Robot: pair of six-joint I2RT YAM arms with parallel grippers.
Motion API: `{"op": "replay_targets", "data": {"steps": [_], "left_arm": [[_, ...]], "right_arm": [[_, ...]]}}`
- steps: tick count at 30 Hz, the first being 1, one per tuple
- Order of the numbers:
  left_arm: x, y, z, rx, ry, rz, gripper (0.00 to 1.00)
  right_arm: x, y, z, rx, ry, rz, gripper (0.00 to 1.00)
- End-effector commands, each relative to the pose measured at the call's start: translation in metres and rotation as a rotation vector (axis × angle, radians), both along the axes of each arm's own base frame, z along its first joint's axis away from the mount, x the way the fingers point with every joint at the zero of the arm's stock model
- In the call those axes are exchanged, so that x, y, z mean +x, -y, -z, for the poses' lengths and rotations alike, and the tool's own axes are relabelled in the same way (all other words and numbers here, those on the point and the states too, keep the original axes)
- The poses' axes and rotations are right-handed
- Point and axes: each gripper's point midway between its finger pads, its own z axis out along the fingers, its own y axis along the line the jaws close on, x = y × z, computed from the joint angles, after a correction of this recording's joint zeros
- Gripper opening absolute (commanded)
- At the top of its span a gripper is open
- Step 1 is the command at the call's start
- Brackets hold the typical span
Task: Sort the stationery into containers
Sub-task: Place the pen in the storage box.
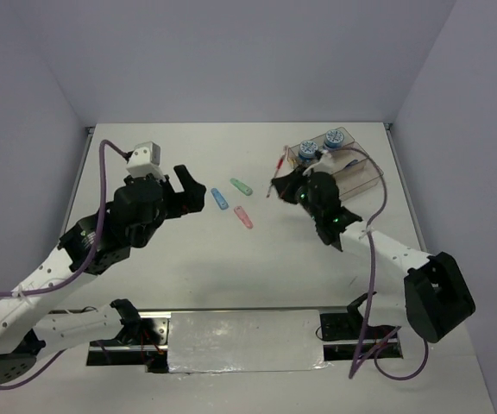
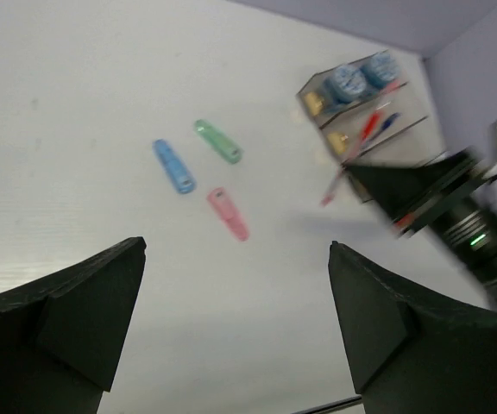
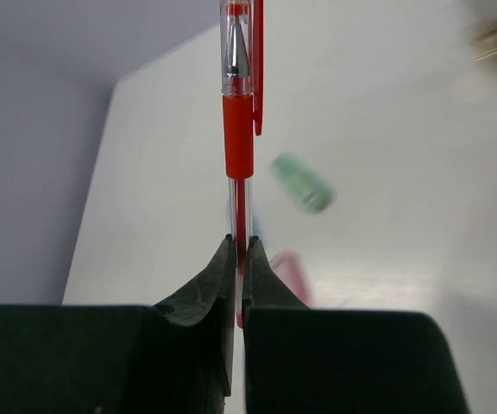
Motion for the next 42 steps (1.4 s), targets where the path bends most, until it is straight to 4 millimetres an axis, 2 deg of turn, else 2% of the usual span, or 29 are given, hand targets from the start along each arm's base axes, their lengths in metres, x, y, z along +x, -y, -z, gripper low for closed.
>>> {"op": "replay_targets", "data": {"steps": [1,2,3,4,5,6,7,8,9,10,11,12,13,18,27,33,38,39,41,42], "left_arm": [[-0.021,-0.042,0.053,0.295,-0.133,-0.017,0.99],[-0.025,-0.046,0.059,0.313,-0.140,-0.014,0.99],[-0.032,-0.056,0.070,0.340,-0.136,-0.005,0.99],[-0.034,-0.059,0.074,0.344,-0.123,-0.001,0.99],[-0.035,-0.063,0.077,0.360,-0.107,0.005,0.99],[-0.040,-0.068,0.087,0.364,-0.100,0.013,0.99],[-0.039,-0.066,0.088,0.349,-0.076,0.023,0.99],[-0.042,-0.066,0.093,0.347,-0.067,0.044,0.99],[-0.045,-0.058,0.094,0.330,-0.068,0.088,0.99],[-0.046,-0.056,0.091,0.322,-0.055,0.107,0.99],[-0.047,-0.054,0.090,0.321,-0.050,0.121,0.99],[-0.047,-0.052,0.090,0.319,-0.044,0.132,0.99],[-0.046,-0.053,0.092,0.326,-0.046,0.127,0.99],[-0.045,-0.046,0.098,0.347,-0.063,0.164,0.99],[-0.041,-0.045,0.108,0.386,-0.104,0.155,0.99],[-0.040,-0.044,0.110,0.387,-0.106,0.160,0.99],[-0.039,-0.042,0.113,0.395,-0.116,0.169,0.99],[-0.039,-0.041,0.112,0.394,-0.115,0.169,0.99],[-0.039,-0.042,0.113,0.393,-0.117,0.172,0.99],[-0.039,-0.040,0.112,0.389,-0.114,0.179,0.99]], "right_arm": [[0.056,0.107,-0.021,0.041,-0.100,0.498,0.00],[0.065,0.123,-0.019,0.039,-0.127,0.553,0.00],[0.078,0.154,0.002,0.016,-0.206,0.635,0.00],[0.093,0.165,-0.011,0.059,-0.209,0.671,0.00],[0.105,0.185,0.013,0.039,-0.280,0.715,0.00],[0.122,0.191,-0.004,0.058,-0.264,0.731,0.00],[0.131,0.199,0.000,0.048,-0.282,0.749,0.00],[0.142,0.199,0.023,0.018,-0.341,0.737,0.00],[0.160,0.207,0.005,0.028,-0.311,0.743,0.00],[0.166,0.212,0.030,-0.011,-0.381,0.753,0.00],[0.173,0.216,0.034,-0.021,-0.395,0.765,0.00],[0.182,0.224,0.027,-0.010,-0.387,0.788,0.00],[0.187,0.229,0.038,-0.011,-0.408,0.799,0.00],[0.195,0.233,0.055,0.021,-0.439,0.801,0.00],[0.180,0.237,0.096,0.047,-0.528,0.860,0.00],[0.181,0.236,0.123,0.074,-0.582,0.828,0.03],[0.188,0.233,0.125,0.046,-0.588,0.794,0.22],[0.188,0.233,0.124,0.048,-0.586,0.789,0.31],[0.187,0.233,0.119,0.055,-0.574,0.789,0.41],[0.187,0.233,0.117,0.050,-0.568,0.785,0.50]]}}
